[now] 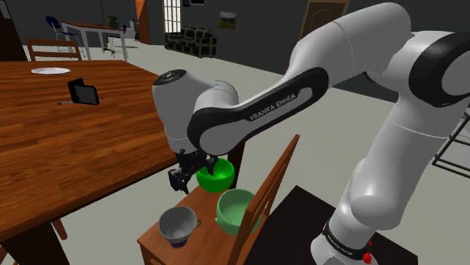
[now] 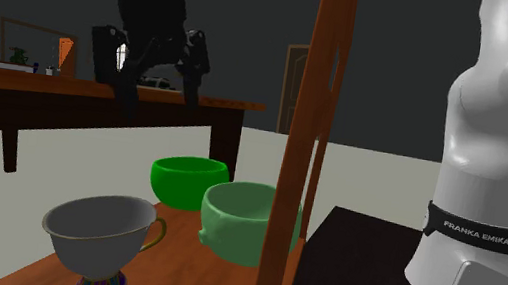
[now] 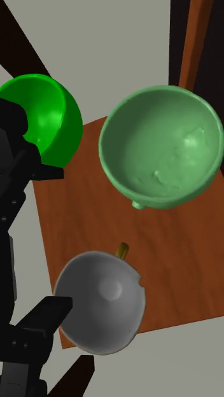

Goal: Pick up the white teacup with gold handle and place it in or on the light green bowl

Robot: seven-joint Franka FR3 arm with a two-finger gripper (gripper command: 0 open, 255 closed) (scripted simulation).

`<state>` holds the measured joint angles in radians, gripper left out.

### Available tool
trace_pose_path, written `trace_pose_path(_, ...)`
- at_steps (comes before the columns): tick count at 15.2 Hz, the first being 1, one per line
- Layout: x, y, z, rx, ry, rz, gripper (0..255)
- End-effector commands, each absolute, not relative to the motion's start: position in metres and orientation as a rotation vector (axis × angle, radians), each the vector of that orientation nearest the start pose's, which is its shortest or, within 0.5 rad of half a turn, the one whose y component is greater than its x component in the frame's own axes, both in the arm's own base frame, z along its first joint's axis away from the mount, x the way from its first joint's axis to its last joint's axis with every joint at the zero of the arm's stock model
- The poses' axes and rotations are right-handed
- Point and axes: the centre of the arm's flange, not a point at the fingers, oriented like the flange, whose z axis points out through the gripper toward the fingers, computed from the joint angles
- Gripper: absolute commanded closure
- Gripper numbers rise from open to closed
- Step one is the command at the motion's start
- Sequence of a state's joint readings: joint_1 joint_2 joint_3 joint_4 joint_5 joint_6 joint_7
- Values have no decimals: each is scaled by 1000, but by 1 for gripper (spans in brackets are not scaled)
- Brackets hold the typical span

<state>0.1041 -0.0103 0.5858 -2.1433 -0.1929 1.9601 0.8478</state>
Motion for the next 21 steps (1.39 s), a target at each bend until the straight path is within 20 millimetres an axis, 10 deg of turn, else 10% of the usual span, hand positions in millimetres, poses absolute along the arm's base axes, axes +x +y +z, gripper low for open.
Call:
trace_pose_path(1,411,340,378,-3396,117,17,0)
trace_pose_path(12,436,454,279,-3439,100,97,0)
trace_pose_path(21,434,446,237,-3440,99,100,0)
